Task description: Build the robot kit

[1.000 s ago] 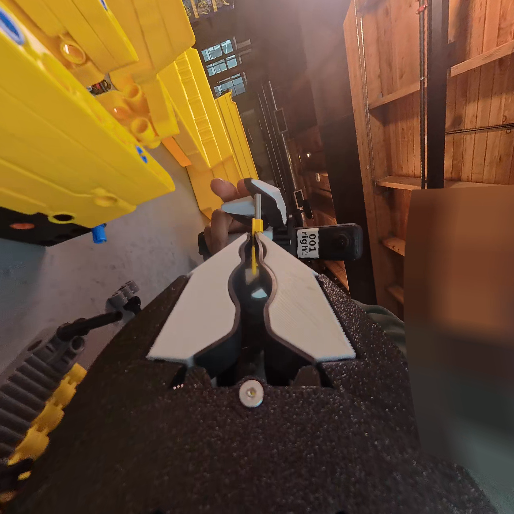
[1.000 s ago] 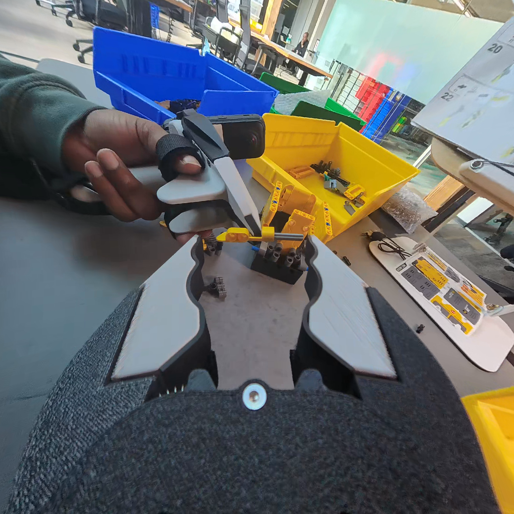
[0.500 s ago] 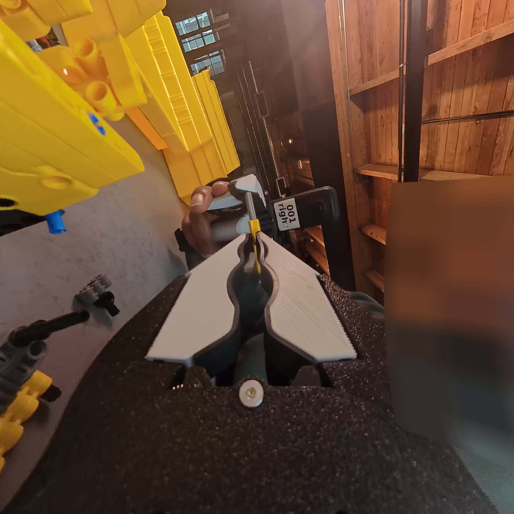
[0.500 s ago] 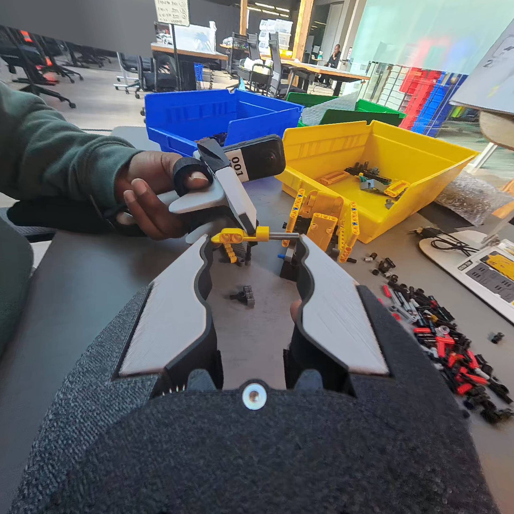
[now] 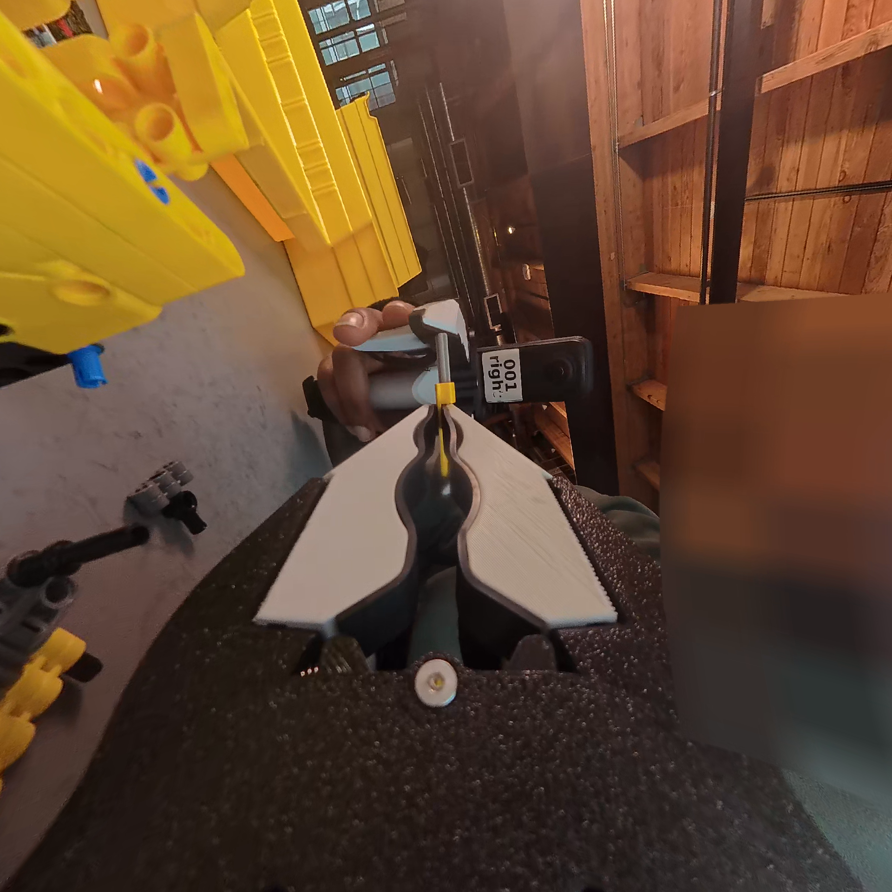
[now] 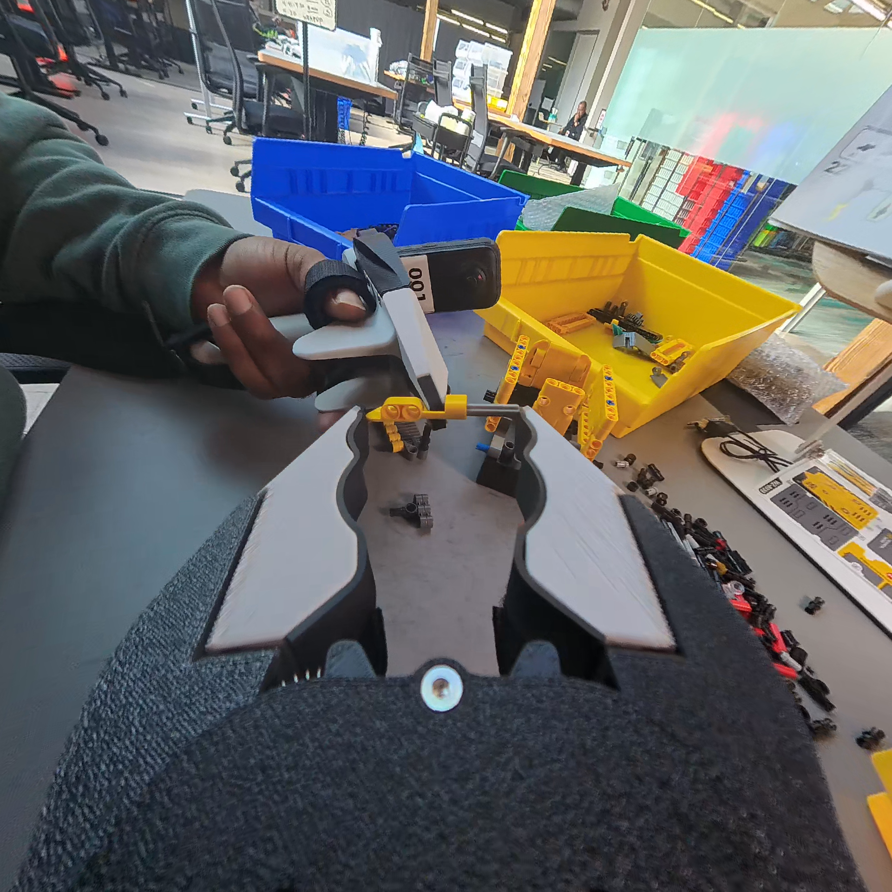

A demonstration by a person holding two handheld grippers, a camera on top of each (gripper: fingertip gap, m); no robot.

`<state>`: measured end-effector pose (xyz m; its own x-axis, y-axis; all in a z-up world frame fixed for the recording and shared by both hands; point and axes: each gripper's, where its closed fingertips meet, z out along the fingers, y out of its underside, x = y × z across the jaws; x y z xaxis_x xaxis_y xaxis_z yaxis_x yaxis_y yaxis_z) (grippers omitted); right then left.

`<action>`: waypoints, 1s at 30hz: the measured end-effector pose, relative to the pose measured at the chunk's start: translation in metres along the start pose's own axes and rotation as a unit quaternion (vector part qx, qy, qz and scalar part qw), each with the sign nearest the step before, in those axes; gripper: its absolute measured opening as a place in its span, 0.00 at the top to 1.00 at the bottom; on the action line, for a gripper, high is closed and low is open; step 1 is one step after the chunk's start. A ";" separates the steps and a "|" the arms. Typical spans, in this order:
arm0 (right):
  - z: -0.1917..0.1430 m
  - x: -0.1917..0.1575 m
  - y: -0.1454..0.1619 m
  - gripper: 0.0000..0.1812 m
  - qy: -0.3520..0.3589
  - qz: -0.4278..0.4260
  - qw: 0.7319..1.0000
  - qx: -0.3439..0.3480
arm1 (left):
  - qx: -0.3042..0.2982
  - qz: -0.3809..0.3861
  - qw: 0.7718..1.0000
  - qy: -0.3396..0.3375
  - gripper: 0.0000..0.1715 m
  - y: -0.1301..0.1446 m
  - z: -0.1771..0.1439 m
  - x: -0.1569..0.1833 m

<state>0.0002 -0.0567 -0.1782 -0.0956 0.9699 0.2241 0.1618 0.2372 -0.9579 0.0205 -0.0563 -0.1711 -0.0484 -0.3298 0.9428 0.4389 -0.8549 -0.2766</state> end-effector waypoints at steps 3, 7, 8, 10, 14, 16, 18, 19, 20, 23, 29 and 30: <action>0.000 0.000 0.002 0.67 0.011 -0.034 0.999 -0.007 | -0.002 -0.003 1.000 -0.002 1.00 0.001 0.000 -0.001; -0.001 -0.001 0.001 0.68 0.011 -0.043 0.999 -0.007 | 0.000 -0.013 1.000 0.015 1.00 0.002 0.001 -0.001; -0.001 -0.001 0.002 0.68 0.013 -0.044 0.999 -0.009 | 0.001 -0.012 1.000 0.015 1.00 0.001 0.001 -0.001; 0.000 0.000 0.002 0.68 0.020 -0.048 0.999 -0.010 | 0.006 -0.011 1.000 0.019 1.00 0.001 0.000 -0.001; 0.000 0.001 -0.001 0.67 0.029 -0.047 0.998 -0.007 | 0.020 -0.016 0.999 0.033 1.00 -0.001 0.001 0.001; 0.000 0.001 0.000 0.67 0.031 -0.045 0.998 -0.008 | 0.023 -0.015 0.999 0.034 1.00 -0.001 0.001 0.001; 0.000 0.002 -0.002 0.67 0.036 -0.044 0.998 -0.003 | 0.025 -0.018 0.999 0.042 1.00 -0.002 0.001 0.003; 0.000 0.002 -0.003 0.67 0.039 -0.045 0.998 -0.002 | 0.028 -0.017 0.999 0.044 1.00 -0.002 0.001 0.004; 0.001 0.003 -0.003 0.67 0.044 -0.048 0.998 -0.002 | 0.031 -0.016 0.998 0.044 1.00 -0.003 0.001 0.004; 0.002 0.007 -0.003 0.68 0.065 -0.058 0.996 -0.001 | 0.050 -0.026 0.997 0.049 1.00 -0.007 0.000 0.004; 0.003 0.011 -0.005 0.68 0.095 -0.095 0.991 -0.003 | 0.072 -0.040 0.995 0.058 1.00 -0.011 -0.001 0.004; 0.004 0.011 -0.004 0.68 0.096 -0.097 0.991 -0.004 | 0.073 -0.042 0.995 0.058 1.00 -0.012 -0.001 0.004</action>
<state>-0.0052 -0.0472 -0.1725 0.0626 0.8986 0.4342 0.1662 0.4196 -0.8924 0.0141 -0.0481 -0.1646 -0.1905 -0.3107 0.9312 0.5535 -0.8174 -0.1594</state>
